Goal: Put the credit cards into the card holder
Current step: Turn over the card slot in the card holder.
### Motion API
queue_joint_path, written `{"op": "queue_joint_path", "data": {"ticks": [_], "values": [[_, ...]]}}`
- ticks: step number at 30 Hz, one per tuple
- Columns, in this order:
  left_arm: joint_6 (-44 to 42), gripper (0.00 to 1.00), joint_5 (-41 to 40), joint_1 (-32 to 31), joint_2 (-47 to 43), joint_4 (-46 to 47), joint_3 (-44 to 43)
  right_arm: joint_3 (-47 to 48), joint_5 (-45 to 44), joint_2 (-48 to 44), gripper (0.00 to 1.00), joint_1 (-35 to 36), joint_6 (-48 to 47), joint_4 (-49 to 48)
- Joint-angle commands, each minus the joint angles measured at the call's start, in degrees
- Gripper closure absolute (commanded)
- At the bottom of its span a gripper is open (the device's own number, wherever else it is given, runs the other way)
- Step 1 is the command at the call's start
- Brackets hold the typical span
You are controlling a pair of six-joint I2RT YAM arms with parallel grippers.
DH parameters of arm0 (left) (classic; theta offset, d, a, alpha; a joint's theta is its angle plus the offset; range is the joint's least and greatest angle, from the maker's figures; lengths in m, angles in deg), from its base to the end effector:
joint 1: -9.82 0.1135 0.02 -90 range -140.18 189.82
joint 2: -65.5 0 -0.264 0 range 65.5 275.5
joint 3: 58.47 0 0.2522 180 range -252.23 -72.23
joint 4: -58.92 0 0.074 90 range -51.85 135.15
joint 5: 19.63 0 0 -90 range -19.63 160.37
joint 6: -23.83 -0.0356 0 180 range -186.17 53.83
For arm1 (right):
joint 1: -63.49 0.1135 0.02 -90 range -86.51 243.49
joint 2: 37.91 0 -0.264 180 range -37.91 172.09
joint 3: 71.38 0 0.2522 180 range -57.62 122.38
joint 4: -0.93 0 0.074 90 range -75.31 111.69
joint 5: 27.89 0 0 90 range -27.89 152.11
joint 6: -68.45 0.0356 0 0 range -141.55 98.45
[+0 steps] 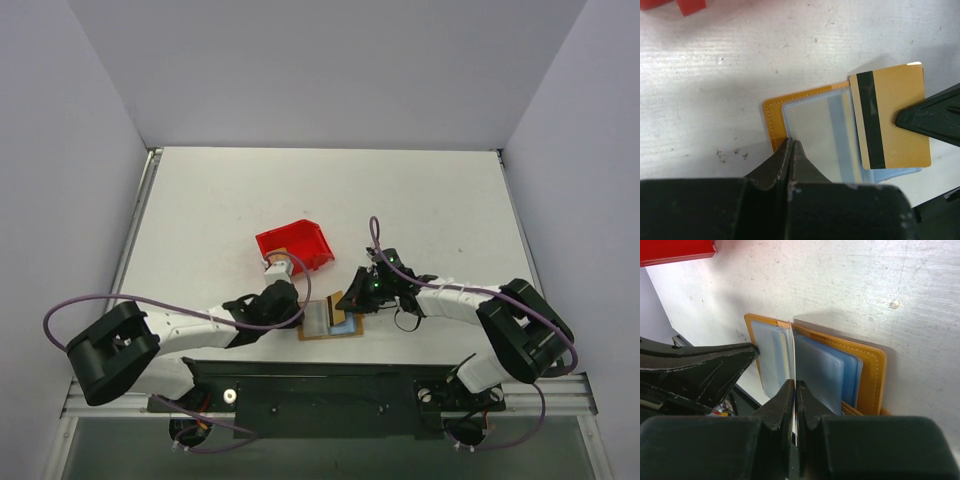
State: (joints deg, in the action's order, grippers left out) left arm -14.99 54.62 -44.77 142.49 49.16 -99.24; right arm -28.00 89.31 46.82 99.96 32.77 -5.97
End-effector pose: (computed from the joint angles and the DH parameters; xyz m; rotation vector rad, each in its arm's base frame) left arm 0.1465 -0.1894 0.1438 -0.0629 2.4105 -0.5751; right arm 0.2092 0.1749 0.1500 0.0715 2.4622 1.3314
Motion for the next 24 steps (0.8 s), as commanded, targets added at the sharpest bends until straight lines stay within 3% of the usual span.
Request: {"op": "queue_joint_path", "data": {"ticks": [1,24], "values": [[2.8,1.0,-1.6,-1.3,-1.4,-7.1,2.2,-0.2,-1.2,-1.1,1.0,0.7,2.0,-0.7],[4.5,1.0,-1.7,-3.2,-1.1,-7.3,2.9,-4.8,-1.9,2.5,1.0,5.8,-1.0,-11.6]]}}
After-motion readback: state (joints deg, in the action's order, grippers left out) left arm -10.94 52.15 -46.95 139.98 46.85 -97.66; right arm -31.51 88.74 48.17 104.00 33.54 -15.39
